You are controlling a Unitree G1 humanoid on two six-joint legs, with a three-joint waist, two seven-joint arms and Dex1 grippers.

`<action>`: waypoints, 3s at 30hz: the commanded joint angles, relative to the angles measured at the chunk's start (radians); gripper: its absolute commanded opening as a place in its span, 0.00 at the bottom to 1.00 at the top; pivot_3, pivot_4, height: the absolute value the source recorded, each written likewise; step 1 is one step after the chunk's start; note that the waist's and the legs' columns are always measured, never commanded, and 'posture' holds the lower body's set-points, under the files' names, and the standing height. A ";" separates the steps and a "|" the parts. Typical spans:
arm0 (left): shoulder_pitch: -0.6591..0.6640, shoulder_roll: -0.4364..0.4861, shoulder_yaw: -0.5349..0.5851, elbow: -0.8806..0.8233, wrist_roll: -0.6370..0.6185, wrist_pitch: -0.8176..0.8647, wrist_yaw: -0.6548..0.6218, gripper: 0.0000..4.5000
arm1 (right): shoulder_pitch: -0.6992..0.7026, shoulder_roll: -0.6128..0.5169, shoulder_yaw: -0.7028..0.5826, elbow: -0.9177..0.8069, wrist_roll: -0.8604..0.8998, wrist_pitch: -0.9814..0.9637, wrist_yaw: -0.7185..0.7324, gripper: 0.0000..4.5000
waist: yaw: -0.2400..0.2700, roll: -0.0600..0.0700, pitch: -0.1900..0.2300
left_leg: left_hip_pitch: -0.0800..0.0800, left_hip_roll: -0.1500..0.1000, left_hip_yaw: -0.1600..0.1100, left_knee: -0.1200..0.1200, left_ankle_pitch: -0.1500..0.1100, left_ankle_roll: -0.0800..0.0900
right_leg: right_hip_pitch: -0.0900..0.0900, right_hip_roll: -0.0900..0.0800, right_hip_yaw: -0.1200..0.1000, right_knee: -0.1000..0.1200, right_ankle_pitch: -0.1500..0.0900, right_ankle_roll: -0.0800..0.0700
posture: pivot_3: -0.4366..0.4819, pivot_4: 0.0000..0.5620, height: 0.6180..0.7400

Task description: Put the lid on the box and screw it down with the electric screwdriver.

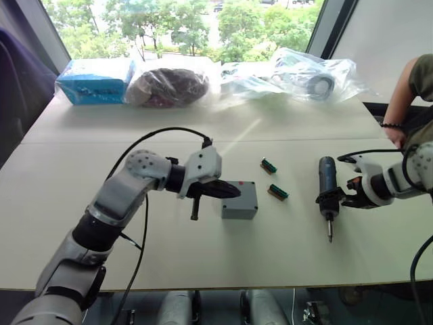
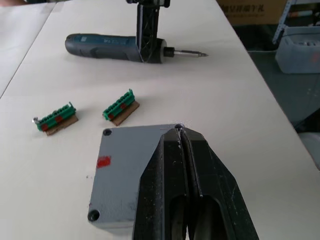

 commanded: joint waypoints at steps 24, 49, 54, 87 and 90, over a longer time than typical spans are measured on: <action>-0.085 0.017 0.060 0.152 -0.042 -0.009 -0.056 0.00 | -0.134 0.418 -0.671 -0.241 -0.116 -0.674 -0.072 0.41 | -0.014 0.006 0.004 | -0.011 0.005 0.002 -0.001 0.005 -0.009 | -0.012 0.005 0.000 0.003 0.000 0.000 | 0.48 0.27 1.00; -0.098 -0.105 -0.077 0.360 0.117 -0.138 -0.093 0.00 | 0.434 0.668 -0.425 -0.877 -0.087 -0.927 -0.012 0.41 | 0.008 0.006 0.004 | -0.013 0.001 0.000 0.001 0.007 -0.011 | -0.013 0.004 -0.001 0.003 0.001 0.001 | 0.48 0.27 1.00; -0.089 -0.110 -0.079 0.350 0.128 -0.136 -0.095 0.00 | 0.459 0.660 -0.413 -0.875 -0.109 -0.946 -0.014 0.41 | 0.007 0.006 0.004 | -0.013 0.001 0.000 0.001 0.007 -0.011 | -0.013 0.004 -0.001 0.003 0.001 0.001 | 0.48 0.27 1.00; -0.057 -0.127 -0.105 0.391 0.192 -0.174 -0.096 0.00 | 0.667 0.679 -0.218 -0.835 -0.307 -1.097 0.009 0.41 | 0.005 -0.002 -0.005 | 0.008 0.003 -0.002 0.000 0.003 -0.005 | 0.008 0.005 -0.002 0.000 0.000 0.001 | 0.48 0.27 1.00; -0.056 -0.126 -0.105 0.390 0.195 -0.174 -0.096 0.00 | 0.666 0.692 -0.209 -0.815 -0.321 -1.104 0.009 0.41 | 0.005 -0.004 -0.008 | 0.009 0.004 -0.002 -0.001 0.003 -0.004 | 0.009 0.005 -0.002 0.000 0.000 0.000 | 0.48 0.27 1.00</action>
